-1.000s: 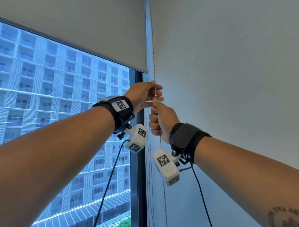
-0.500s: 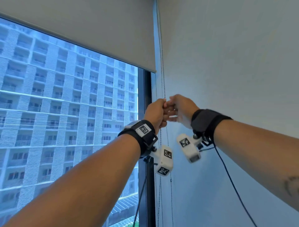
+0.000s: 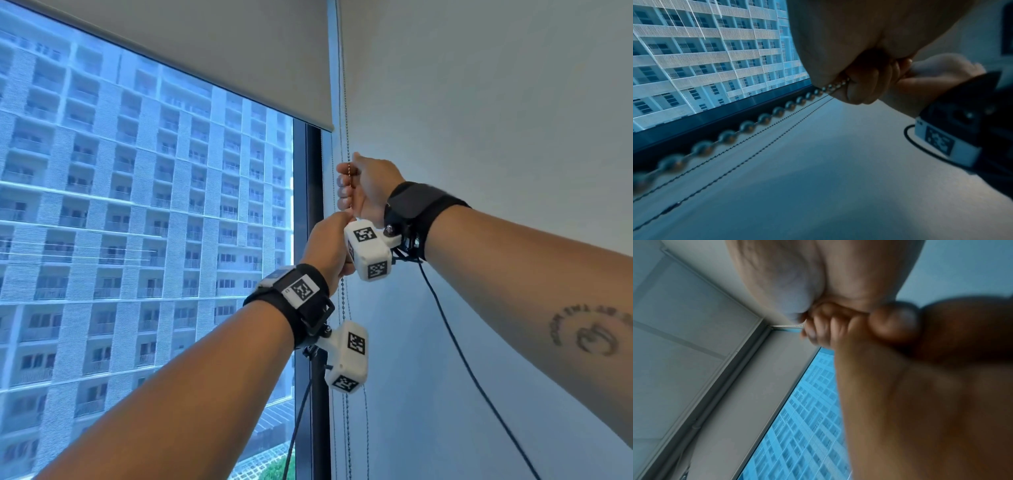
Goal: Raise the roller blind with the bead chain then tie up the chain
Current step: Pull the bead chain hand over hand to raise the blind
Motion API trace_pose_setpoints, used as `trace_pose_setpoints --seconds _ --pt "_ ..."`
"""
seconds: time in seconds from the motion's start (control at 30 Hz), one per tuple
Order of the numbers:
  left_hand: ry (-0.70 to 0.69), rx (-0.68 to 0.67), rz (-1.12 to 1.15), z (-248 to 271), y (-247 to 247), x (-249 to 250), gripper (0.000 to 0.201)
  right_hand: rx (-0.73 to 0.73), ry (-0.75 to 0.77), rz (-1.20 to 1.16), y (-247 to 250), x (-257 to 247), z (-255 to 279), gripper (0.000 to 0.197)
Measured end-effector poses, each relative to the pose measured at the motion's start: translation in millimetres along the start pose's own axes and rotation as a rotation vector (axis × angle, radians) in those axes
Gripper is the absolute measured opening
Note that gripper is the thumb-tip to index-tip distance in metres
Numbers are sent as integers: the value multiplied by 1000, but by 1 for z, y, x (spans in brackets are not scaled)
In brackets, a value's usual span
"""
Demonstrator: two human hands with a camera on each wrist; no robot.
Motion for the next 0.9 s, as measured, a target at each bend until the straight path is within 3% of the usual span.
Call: trace_pose_setpoints --seconds 0.13,0.3,0.43,0.7,0.9 --pt "-114 -8 -71 -3 -2 -8 38 11 -26 -36 -5 9 5 43" --pt "18 -54 -69 -3 17 -7 10 7 58 -83 -3 13 17 44" --pt "-23 -150 -132 -28 27 21 42 25 116 -56 1 17 26 40" --pt "-63 -158 -96 -48 -5 68 38 -7 54 54 11 42 54 41" --pt "33 -70 109 -52 -14 51 26 -138 -54 256 36 65 56 35"
Point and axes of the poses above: each hand's wrist, its own z-axis away from the middle knuckle, its own y-axis out of the back of the hand, x = y × z, the point moved 2 cm from there along -z, towards the middle knuckle, and after that the axes turned 3 degrees about y, right-handed, at the moved point
